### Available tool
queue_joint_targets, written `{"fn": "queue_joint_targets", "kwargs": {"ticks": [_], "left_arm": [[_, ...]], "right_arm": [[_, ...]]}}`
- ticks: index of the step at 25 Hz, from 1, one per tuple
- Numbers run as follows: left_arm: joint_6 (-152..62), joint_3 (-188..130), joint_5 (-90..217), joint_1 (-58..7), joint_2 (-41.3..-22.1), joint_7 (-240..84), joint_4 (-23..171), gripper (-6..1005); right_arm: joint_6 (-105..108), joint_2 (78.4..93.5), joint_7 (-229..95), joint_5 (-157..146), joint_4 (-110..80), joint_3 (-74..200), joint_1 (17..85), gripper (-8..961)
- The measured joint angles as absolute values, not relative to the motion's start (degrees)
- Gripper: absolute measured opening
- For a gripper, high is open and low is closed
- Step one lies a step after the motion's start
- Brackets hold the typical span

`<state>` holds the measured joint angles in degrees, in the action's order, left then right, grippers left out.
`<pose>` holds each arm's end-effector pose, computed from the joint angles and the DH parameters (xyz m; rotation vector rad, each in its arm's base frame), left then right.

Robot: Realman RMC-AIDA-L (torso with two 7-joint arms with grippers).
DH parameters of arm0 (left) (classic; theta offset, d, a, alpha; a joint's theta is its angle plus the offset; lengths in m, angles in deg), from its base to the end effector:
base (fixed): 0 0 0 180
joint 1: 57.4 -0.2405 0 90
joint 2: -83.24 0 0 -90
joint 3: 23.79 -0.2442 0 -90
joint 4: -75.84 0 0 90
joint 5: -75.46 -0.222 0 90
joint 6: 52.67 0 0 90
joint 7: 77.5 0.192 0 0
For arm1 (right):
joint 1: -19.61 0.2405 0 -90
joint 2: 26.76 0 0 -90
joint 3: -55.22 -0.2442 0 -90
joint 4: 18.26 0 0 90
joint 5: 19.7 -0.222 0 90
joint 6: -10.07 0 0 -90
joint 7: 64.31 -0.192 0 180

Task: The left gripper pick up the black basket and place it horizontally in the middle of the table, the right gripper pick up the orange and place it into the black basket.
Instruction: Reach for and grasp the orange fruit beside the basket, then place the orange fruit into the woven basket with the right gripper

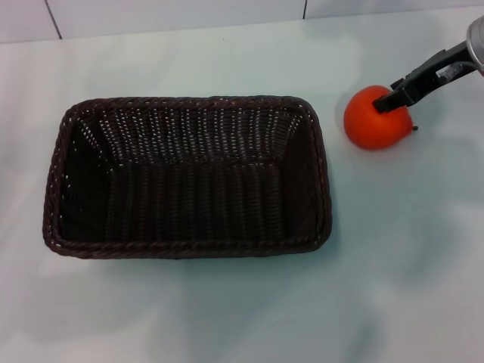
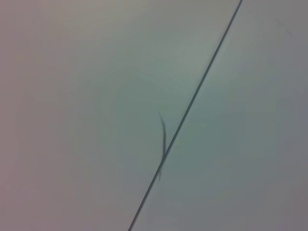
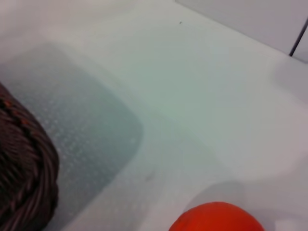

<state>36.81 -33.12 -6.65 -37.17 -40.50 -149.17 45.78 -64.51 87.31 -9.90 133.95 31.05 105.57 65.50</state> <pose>-0.3122 0.3383 0.0897 -1.5716 -0.7546 -1.3379 0.2559 0.4487 0.0169 1.0225 2.6357 0.7401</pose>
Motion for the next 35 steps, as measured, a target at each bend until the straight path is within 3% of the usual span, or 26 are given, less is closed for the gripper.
{"fn": "queue_joint_targets", "kwargs": {"ticks": [4, 7, 18, 23, 35], "left_arm": [[36.3, -33.3, -6.6, -36.8, -40.42, -149.3, 45.8, 844], [35.9, -33.2, -6.6, -36.6, -40.31, -149.9, 45.7, 843], [35.3, -33.1, -6.6, -36.4, -40.25, -150.7, 45.6, 843], [35.5, -33.1, -6.6, -36.5, -40.25, -151.9, 45.6, 844], [35.8, -33.5, -6.6, -36.6, -40.25, -152.3, 45.5, 844]], "right_arm": [[-63.5, 87.38, -8.9, 134.0, 29.5, 105.6, 65.6, 528], [-63.2, 87.40, -8.7, 134.0, 28.9, 105.7, 65.8, 284], [-62.8, 87.41, -7.2, 133.7, 28.8, 105.3, 65.5, 205], [-62.6, 87.41, -7.0, 133.3, 29.2, 104.9, 64.9, 66], [-59.5, 86.73, -2.4, 115.2, 29.3, 94.5, 61.1, 54]]}}
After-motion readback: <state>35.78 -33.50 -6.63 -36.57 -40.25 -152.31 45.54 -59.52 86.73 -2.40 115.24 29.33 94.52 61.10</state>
